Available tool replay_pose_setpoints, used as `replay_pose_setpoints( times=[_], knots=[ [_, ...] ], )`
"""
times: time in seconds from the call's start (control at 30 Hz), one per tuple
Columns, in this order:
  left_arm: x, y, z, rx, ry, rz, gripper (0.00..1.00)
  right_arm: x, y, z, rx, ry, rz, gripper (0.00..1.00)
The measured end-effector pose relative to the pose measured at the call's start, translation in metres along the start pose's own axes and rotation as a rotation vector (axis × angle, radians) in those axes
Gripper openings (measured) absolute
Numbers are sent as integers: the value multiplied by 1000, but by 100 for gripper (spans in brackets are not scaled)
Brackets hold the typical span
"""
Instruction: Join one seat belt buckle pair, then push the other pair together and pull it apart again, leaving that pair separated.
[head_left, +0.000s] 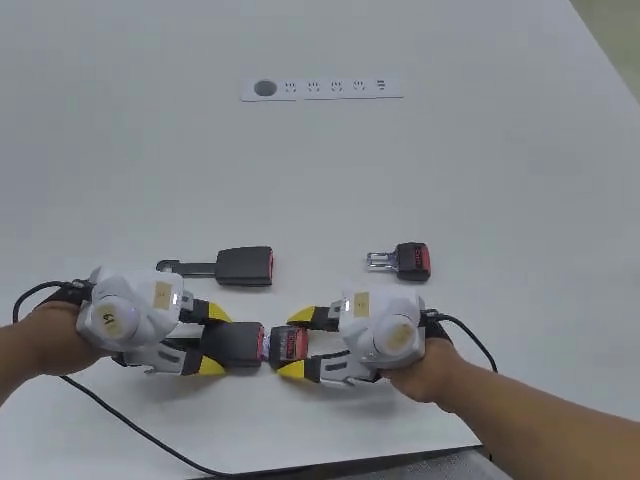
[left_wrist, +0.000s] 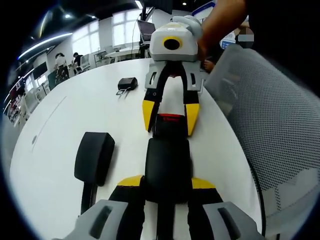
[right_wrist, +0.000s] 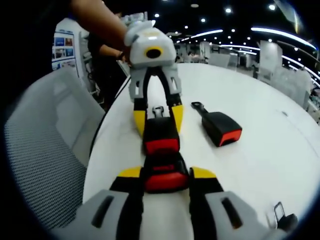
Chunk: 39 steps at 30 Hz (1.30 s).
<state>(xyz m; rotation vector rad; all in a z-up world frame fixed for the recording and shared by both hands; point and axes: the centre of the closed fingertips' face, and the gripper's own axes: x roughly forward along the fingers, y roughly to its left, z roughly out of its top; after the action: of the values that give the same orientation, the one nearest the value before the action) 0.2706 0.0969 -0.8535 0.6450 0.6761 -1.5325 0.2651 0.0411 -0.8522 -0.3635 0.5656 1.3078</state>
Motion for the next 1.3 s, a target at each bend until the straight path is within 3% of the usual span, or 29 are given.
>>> replay_pose_setpoints(
  times=[0.27,0.6,0.63,0.67,0.7,0.73,0.77,0.83,0.9,0.97,1.07,1.2,1.23,1.3],
  knots=[
    [0,1,-1,-22,-11,-2,33,-1,-1,1,28,-28,-2,34],
    [1,1,1,-9,37,3,35,-1,-1,5,29,4,1,38],
    [1,1,2,-21,44,7,35,-2,-2,1,85,31,-23,43],
    [2,-1,4,-90,45,14,36,-4,-1,4,113,18,-15,51],
    [2,0,6,-83,45,16,38,-5,-5,10,113,-19,-33,65],
    [2,0,3,-72,73,27,40,-8,-9,16,111,-56,-54,73],
    [-1,1,-1,-35,121,37,43,-14,-12,16,120,-55,-68,77],
    [-3,-3,5,-45,106,36,52,-25,-17,15,109,-51,-88,78],
    [-8,-2,15,-56,62,55,60,-35,-22,13,109,-53,-99,80],
    [-16,6,19,-65,48,107,63,-47,-28,8,94,-47,-125,82],
    [-28,14,31,-99,-8,146,67,-61,-36,2,110,-43,-143,83],
    [-44,29,34,-120,-24,194,72,-83,-49,-11,103,-18,-175,85],
    [-48,33,34,-116,-21,210,72,-90,-54,-15,96,-5,-189,85],
    [-57,45,23,-63,59,246,71,-101,-63,-19,56,12,-208,84]
  ],
)
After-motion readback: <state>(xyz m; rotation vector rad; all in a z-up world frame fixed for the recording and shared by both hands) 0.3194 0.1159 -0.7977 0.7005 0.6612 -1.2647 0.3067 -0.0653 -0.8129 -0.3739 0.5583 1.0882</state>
